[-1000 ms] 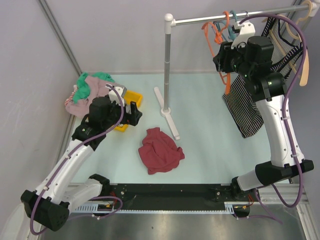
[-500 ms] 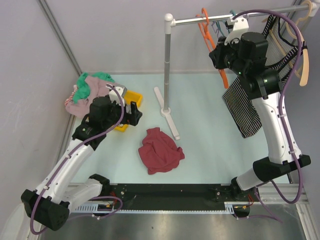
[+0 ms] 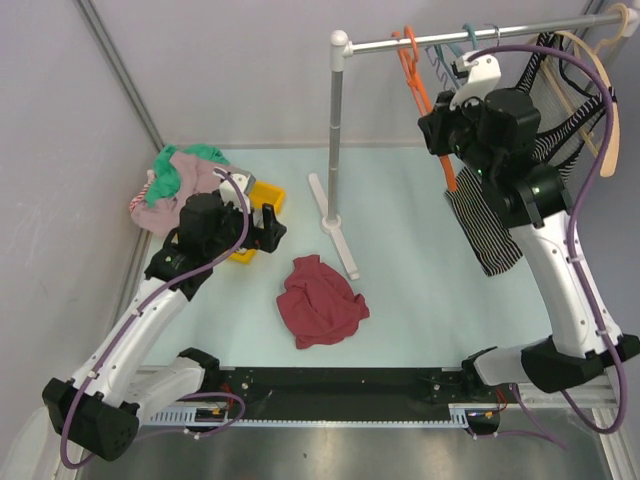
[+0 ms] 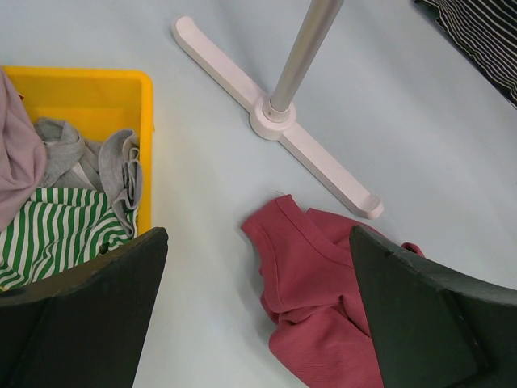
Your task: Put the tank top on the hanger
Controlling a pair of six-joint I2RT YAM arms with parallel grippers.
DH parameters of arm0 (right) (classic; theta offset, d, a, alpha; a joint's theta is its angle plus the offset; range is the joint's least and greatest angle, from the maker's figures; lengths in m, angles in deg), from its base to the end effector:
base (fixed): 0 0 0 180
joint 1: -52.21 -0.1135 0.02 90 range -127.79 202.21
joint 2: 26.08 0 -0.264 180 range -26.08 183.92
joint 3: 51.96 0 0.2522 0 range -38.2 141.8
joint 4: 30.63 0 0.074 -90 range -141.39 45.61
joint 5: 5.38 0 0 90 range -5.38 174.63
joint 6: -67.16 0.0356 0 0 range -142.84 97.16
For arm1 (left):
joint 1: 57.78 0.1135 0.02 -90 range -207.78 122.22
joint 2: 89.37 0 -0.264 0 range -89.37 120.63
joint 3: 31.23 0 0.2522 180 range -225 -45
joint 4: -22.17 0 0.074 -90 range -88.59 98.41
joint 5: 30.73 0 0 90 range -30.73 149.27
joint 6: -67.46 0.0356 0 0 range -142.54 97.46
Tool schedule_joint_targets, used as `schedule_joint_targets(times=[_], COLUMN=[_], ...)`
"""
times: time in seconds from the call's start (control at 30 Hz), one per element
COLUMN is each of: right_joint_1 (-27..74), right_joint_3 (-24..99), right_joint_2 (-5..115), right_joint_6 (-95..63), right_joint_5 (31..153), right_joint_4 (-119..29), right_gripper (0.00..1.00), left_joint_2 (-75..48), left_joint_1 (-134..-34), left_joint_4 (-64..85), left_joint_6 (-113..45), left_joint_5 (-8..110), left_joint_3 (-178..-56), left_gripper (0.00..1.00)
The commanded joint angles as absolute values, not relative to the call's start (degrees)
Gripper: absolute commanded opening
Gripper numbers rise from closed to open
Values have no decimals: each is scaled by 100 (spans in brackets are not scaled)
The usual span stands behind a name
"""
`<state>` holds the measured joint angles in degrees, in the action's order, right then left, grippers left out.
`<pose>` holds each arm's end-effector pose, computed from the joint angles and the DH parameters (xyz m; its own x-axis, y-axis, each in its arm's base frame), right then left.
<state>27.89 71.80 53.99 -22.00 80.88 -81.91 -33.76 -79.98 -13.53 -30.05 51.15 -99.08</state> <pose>0.2428 0.1072 0.5333 -0.1255 -0.0407 -0.9913 -0.3502 0.9366 0.0059 0.1995 -0.0869 0.3413 -0.4300 0.0357 -0.9021 0.4416 0.8798 -0.1756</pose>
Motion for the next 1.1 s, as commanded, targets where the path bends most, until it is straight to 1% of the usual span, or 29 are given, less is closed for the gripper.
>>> schedule_joint_targets(times=[0.0, 0.33, 0.7, 0.9, 1.07], right_joint_1=[2698, 2637, 2303, 2189, 2162], right_joint_3=[6772, 6394, 4778, 4100, 3300], right_joint_2=[4679, 4380, 3413, 2877, 2516], right_joint_6=[-2222, -2161, -1748, -1537, -1370], right_joint_5=[7874, 7865, 7654, 7619, 7820], right_joint_4=[-7507, -7673, -7717, -7832, -7796], right_gripper=[0, 0, 0, 0, 0], left_joint_2=[-3444, -3418, -3006, -2443, -1759], left_joint_1=[-7967, -7967, -8142, -8555, -9188], left_joint_4=[-1137, -1137, -1137, -1163, -1216], left_joint_6=[-2992, -2974, -3018, -3089, -3317], left_joint_5=[4925, 4951, 4960, 4968, 5144], left_joint_3=[-9826, -9799, -9755, -9755, -9782], left_gripper=[99, 100, 99, 99, 99])
